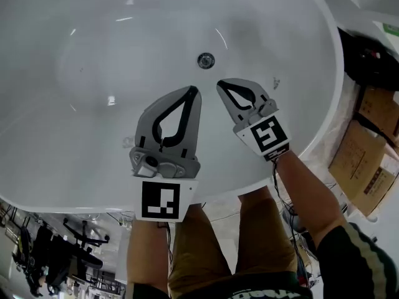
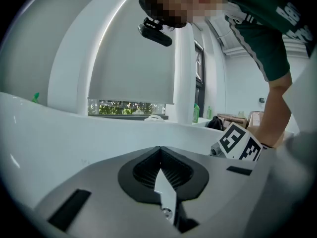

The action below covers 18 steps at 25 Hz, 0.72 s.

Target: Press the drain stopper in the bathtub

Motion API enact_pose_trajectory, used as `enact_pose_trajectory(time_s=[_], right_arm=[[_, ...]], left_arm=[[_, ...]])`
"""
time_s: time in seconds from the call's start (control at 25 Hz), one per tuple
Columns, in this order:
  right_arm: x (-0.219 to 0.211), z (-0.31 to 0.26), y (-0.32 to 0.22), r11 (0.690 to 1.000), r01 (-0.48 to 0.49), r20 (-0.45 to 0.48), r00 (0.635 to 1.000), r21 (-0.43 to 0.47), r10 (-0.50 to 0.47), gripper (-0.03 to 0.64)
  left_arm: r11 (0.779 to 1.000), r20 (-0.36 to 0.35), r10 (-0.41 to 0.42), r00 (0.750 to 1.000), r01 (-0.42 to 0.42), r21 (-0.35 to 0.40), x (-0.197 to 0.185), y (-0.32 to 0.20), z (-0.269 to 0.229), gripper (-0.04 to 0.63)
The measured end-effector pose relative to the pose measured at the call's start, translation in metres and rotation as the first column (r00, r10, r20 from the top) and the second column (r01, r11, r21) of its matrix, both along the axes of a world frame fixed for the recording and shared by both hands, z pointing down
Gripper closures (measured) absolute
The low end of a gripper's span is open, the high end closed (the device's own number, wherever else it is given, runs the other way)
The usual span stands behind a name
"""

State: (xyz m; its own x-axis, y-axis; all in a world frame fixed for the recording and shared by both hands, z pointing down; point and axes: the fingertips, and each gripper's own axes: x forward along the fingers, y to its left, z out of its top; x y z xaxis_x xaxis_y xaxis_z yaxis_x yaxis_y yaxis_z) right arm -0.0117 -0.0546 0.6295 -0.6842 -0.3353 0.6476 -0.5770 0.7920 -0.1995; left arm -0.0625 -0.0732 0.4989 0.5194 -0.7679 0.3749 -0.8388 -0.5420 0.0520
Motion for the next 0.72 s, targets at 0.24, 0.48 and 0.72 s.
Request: enact_pose_trajectory(time_s=[0.24, 0.48, 0.72], right_arm=[[-0.006, 0.056, -0.01, 0.999, 0.028, -0.074, 0.997, -0.016, -0.029, 0.603], [-0.011, 0.113, -0.014, 0.996, 0.055, -0.143, 0.988, -0.068, -0.064, 0.603], [0.004, 0.171, -0.017, 0.992, 0.09, -0.287, 0.951, -0.091, -0.113, 0.603]], left_arm=[[0.999, -0.009, -0.025, 1.0, 0.024, -0.033, -0.01, -0.001, 0.031, 0.586], [0.998, -0.028, -0.052, 0.998, 0.051, -0.034, -0.018, -0.007, 0.055, 0.586], [0.995, -0.057, -0.082, 0.995, 0.079, -0.059, -0.019, -0.013, 0.072, 0.586]])
